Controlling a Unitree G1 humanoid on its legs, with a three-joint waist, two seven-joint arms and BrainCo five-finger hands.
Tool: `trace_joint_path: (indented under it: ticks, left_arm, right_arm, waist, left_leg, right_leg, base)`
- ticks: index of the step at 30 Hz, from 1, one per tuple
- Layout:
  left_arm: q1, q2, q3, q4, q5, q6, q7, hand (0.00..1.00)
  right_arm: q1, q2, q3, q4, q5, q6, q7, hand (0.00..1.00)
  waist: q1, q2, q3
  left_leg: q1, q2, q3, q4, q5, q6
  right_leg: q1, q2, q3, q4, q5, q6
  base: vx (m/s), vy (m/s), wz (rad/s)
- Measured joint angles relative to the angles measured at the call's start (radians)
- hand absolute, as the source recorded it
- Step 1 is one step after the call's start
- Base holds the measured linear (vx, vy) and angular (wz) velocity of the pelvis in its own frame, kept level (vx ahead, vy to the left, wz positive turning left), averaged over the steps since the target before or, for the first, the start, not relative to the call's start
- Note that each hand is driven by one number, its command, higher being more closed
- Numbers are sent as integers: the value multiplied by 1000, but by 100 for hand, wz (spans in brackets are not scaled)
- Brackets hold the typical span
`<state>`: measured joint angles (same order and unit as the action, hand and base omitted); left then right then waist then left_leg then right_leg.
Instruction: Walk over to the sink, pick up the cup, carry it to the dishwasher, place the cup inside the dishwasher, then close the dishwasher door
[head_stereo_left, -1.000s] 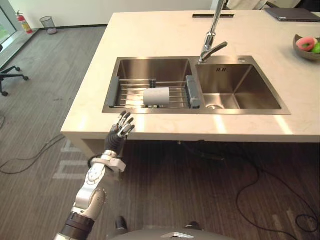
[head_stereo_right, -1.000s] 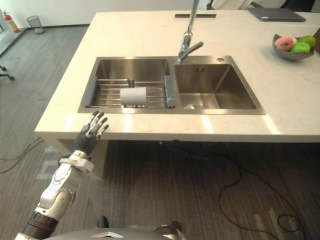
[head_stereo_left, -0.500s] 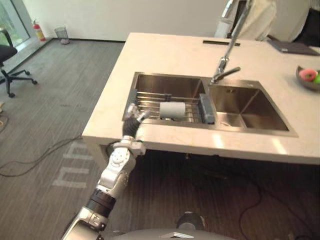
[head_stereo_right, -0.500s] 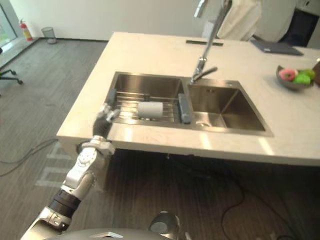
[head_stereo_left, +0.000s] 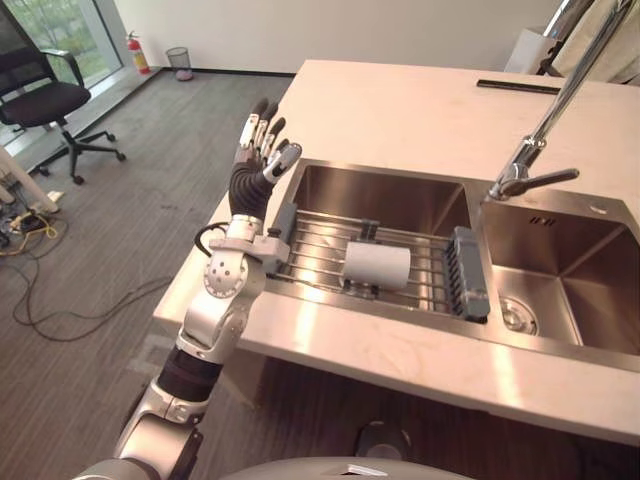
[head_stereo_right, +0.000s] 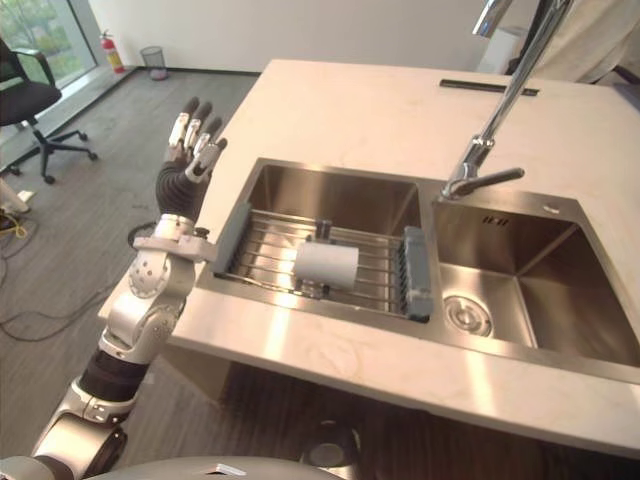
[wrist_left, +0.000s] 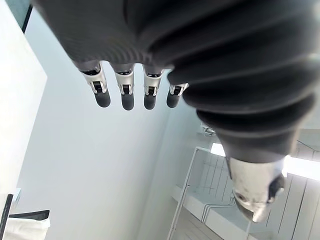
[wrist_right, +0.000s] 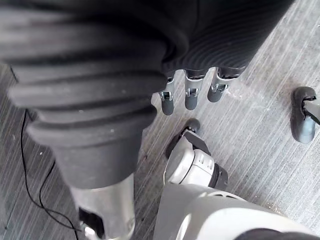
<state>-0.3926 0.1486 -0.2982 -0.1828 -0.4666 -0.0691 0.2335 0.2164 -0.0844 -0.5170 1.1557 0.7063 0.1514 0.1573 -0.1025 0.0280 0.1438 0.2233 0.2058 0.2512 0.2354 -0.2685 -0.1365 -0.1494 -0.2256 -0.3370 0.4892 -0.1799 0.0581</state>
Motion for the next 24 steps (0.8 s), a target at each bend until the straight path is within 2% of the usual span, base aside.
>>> trace_joint_path:
  ticks: [2,3,4,5,6,7,9,10,11,12,13,14,16,17,20,24]
  left_arm:
    - [9,1,-23,0,2,1,1,0]
    - [10,1,-31,0,2,2,2,0]
    - [12,-1,-35,1,2,2,3,0]
    - [12,-1,-36,2,3,2,3,0]
    - [13,1,-34,16,2,1,1,0]
    - [15,-1,-30,44,2,-5,-4,0]
    - [22,0,-26,68,1,-17,-29,0]
    - [24,-1,-25,76,1,-25,-47,0]
    - [24,-1,-25,77,1,-29,-53,0]
    - [24,-4,-24,75,0,-36,-62,0]
    - [32,6,-16,71,0,-46,-71,0]
    - [34,11,-11,69,0,-49,-71,0]
    - [35,26,-9,66,0,-48,-70,0]
    - [35,30,-17,65,0,-40,-70,0]
    - [48,31,-30,65,0,-32,-64,0]
    - [56,29,-91,33,1,-15,-51,0]
  right_arm:
    - [1,-2,1,3,-6,-2,4,0]
    - [1,-5,1,4,-6,-4,5,0]
    - [3,-12,1,4,-6,-12,5,0]
    - [6,-14,1,4,-6,-17,5,0]
    - [14,-21,-4,4,-5,-19,5,0]
    - [19,-28,-7,1,-6,-21,7,0]
    - [13,-50,-27,-4,-6,-25,14,0]
    - [5,-56,-47,-7,-7,-27,16,0]
    - [4,-60,-47,-8,-7,-27,17,0]
    - [5,-69,-47,-9,-7,-23,16,0]
    - [-1,-67,-56,-4,-7,-18,13,0]
    - [-5,-41,-59,2,-5,-8,13,0]
    - [-8,-8,-84,10,1,4,14,0]
    - [-11,12,-113,30,4,6,14,0]
    - [-1,29,-142,49,4,4,10,0]
    - [6,43,-176,48,5,-5,6,0]
  waist:
    - [9,-1,-5]
    - [10,3,-5]
    - [6,23,-1]
    - [4,31,1]
    - [-1,41,6]
    - [0,31,12]
    - [4,38,10]
    - [10,36,11]
    - [13,37,10]
    - [16,57,2]
    - [15,57,-6]
    - [16,45,-8]
    - [14,44,-7]
    - [11,44,-6]
    - [11,42,-5]
    - [-7,45,-7]
  left_leg:
    - [-39,10,8,91,-1,2]
    - [-92,28,11,207,6,12]
    - [-174,65,3,369,44,11]
    - [-201,82,-7,429,74,8]
    - [-238,111,-16,543,165,10]
    - [-273,127,-18,643,164,16]
    - [-313,107,7,667,54,29]
    - [-333,62,22,584,26,43]
    - [-335,36,29,498,45,52]
    - [-339,6,33,331,162,72]
    - [-312,-9,42,275,149,75]
    - [-283,-42,32,212,150,73]
    - [-273,-59,25,136,154,66]
    - [-259,-72,20,56,169,47]
    - [-203,-91,23,-58,202,43]
    - [-147,-114,23,-218,274,46]
  right_leg:
    - [-6,0,8,9,-31,-3]
    - [-5,2,9,2,-34,-6]
    - [20,18,5,-23,-31,-13]
    - [37,27,2,-36,-31,-17]
    - [85,39,7,-67,-33,-22]
    - [128,34,21,-96,-27,-21]
    - [172,26,46,-137,-16,-4]
    - [195,12,64,-156,-7,12]
    - [204,9,75,-159,-4,20]
    - [204,17,83,-161,-6,34]
    - [200,16,106,-161,-17,49]
    - [195,4,128,-178,-16,50]
    - [189,4,120,-205,0,60]
    - [188,5,103,-223,12,60]
    - [190,6,102,-239,20,60]
    - [186,10,102,-279,41,58]
  base:
    - [113,-87,-8]
    - [139,-103,-9]
    - [156,-96,-8]
    - [213,-98,-12]
    - [187,-34,-19]
    - [239,7,-31]
    - [253,66,-57]
    - [216,83,-59]
    - [210,121,-42]
    - [193,125,-26]
    - [174,142,-23]
    - [92,86,-9]
    - [51,56,19]
    - [66,47,29]
    - [4,5,3]
    - [-41,0,-2]
